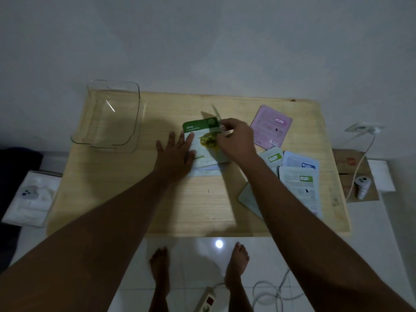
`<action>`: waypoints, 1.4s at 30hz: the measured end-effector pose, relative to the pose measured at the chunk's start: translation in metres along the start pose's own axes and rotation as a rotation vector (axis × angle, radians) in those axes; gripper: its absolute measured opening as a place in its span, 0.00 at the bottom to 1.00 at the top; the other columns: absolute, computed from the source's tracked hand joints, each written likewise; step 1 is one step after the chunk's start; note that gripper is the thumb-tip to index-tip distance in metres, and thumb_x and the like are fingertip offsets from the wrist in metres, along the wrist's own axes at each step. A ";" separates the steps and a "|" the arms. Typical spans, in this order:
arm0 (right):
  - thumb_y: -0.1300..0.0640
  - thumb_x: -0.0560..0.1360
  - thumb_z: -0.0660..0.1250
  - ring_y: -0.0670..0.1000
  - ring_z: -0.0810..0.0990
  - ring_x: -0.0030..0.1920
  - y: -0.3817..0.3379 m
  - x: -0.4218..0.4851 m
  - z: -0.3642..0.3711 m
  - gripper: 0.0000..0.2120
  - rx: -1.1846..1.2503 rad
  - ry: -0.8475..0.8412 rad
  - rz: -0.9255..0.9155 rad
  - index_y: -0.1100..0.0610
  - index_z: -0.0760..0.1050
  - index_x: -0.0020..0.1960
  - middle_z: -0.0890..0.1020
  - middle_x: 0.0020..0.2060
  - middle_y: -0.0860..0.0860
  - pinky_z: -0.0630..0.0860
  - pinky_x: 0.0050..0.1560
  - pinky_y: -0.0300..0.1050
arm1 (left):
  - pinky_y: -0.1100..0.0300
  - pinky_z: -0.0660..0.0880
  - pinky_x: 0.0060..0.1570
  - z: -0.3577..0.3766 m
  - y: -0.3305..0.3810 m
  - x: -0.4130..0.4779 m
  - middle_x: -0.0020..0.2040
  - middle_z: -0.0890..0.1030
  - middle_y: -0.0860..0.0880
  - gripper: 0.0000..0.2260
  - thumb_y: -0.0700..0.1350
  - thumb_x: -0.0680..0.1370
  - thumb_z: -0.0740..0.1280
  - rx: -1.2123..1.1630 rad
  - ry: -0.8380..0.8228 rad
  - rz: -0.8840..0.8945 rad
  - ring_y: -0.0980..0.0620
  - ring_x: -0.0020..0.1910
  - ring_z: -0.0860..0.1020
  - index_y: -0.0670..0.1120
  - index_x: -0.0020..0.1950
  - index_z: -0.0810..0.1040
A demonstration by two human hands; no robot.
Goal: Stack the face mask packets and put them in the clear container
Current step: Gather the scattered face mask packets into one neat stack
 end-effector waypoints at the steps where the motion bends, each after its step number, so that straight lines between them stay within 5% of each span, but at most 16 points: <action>1: 0.61 0.72 0.71 0.51 0.82 0.52 -0.005 -0.006 0.010 0.17 -0.010 -0.035 -0.026 0.60 0.80 0.61 0.85 0.53 0.55 0.72 0.54 0.35 | 0.30 0.46 0.70 0.000 0.000 0.000 0.80 0.55 0.47 0.27 0.57 0.82 0.49 0.004 0.002 0.003 0.39 0.79 0.47 0.53 0.79 0.49; 7: 0.58 0.77 0.65 0.61 0.77 0.62 -0.010 -0.021 0.045 0.18 -0.133 -0.149 -0.299 0.62 0.77 0.64 0.79 0.61 0.62 0.68 0.62 0.44 | 0.29 0.49 0.69 -0.001 -0.001 -0.001 0.79 0.57 0.45 0.28 0.58 0.79 0.45 0.026 -0.004 0.017 0.38 0.78 0.50 0.49 0.79 0.55; 11: 0.49 0.81 0.55 0.64 0.49 0.79 0.016 -0.020 0.056 0.26 -0.644 -0.268 -0.284 0.54 0.57 0.78 0.52 0.79 0.59 0.59 0.68 0.71 | 0.31 0.46 0.70 -0.005 0.001 -0.001 0.80 0.53 0.48 0.28 0.55 0.82 0.50 -0.053 0.011 0.004 0.40 0.79 0.47 0.50 0.80 0.45; 15: 0.46 0.82 0.51 0.65 0.38 0.78 0.032 -0.021 0.069 0.30 -0.691 -0.360 -0.259 0.53 0.46 0.80 0.42 0.80 0.57 0.55 0.70 0.74 | 0.32 0.44 0.72 -0.008 0.002 -0.001 0.80 0.53 0.50 0.26 0.52 0.83 0.48 -0.123 0.024 -0.003 0.42 0.79 0.47 0.53 0.79 0.43; 21: 0.46 0.82 0.51 0.65 0.43 0.79 0.029 -0.020 0.074 0.30 -0.718 -0.335 -0.258 0.54 0.48 0.79 0.46 0.80 0.58 0.61 0.67 0.71 | 0.31 0.45 0.71 -0.002 -0.002 0.000 0.80 0.57 0.49 0.25 0.53 0.83 0.46 -0.108 0.055 0.013 0.41 0.79 0.49 0.53 0.79 0.46; 26: 0.50 0.80 0.57 0.59 0.65 0.74 0.028 -0.007 0.034 0.25 -0.393 -0.103 -0.265 0.54 0.60 0.76 0.61 0.77 0.57 0.69 0.64 0.64 | 0.29 0.45 0.70 -0.002 -0.003 0.000 0.79 0.58 0.50 0.29 0.61 0.78 0.42 -0.118 0.044 0.033 0.39 0.79 0.49 0.57 0.79 0.46; 30: 0.51 0.79 0.60 0.60 0.69 0.71 0.059 0.025 -0.015 0.23 -0.389 0.158 0.017 0.57 0.66 0.72 0.69 0.73 0.57 0.69 0.67 0.61 | 0.28 0.46 0.68 -0.003 -0.001 0.001 0.80 0.57 0.50 0.30 0.64 0.78 0.47 -0.080 0.034 0.038 0.38 0.78 0.49 0.57 0.79 0.47; 34: 0.45 0.76 0.65 0.59 0.60 0.75 0.090 0.041 -0.039 0.28 -0.481 0.097 0.363 0.54 0.64 0.72 0.62 0.74 0.57 0.62 0.71 0.61 | 0.28 0.46 0.69 0.001 -0.003 0.001 0.79 0.58 0.49 0.31 0.65 0.78 0.48 -0.039 0.048 0.032 0.39 0.78 0.49 0.57 0.79 0.46; 38: 0.47 0.71 0.72 0.61 0.69 0.66 0.096 0.046 -0.047 0.25 -0.329 0.267 0.486 0.55 0.70 0.63 0.68 0.66 0.58 0.70 0.67 0.58 | 0.28 0.48 0.68 0.003 -0.002 -0.001 0.78 0.60 0.48 0.31 0.64 0.78 0.50 -0.024 0.077 0.038 0.38 0.78 0.51 0.56 0.79 0.48; 42: 0.48 0.60 0.83 0.58 0.70 0.66 0.102 0.052 -0.061 0.43 -0.093 0.277 0.569 0.55 0.65 0.68 0.67 0.67 0.58 0.73 0.60 0.48 | 0.28 0.48 0.69 0.003 -0.001 -0.001 0.78 0.61 0.48 0.31 0.63 0.79 0.51 -0.011 0.088 0.039 0.38 0.78 0.51 0.55 0.79 0.48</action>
Point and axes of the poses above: each hand's wrist, its own x-axis towards the middle knuckle, its own z-axis out of the palm, y = z × x, the point moved 2 cm from there along x, towards the middle knuckle
